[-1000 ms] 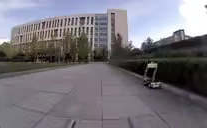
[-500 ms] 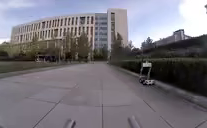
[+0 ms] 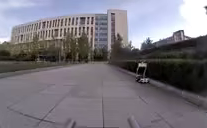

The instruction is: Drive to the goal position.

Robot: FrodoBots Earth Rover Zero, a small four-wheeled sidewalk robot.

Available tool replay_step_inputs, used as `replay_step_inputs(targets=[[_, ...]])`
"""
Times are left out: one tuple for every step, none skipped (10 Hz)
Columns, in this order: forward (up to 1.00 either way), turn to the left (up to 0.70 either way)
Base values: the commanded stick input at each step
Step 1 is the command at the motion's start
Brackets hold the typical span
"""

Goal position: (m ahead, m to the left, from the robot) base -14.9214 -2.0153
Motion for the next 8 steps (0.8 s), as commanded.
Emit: replay_step_inputs(targets=[[-0.43, 0.0], [0.0, 0.0], [0.0, 0.0], [0.0, 0.0], [0.0, 0.0], [0.0, 0.0], [0.0, 0.0], [0.0, 0.0]])
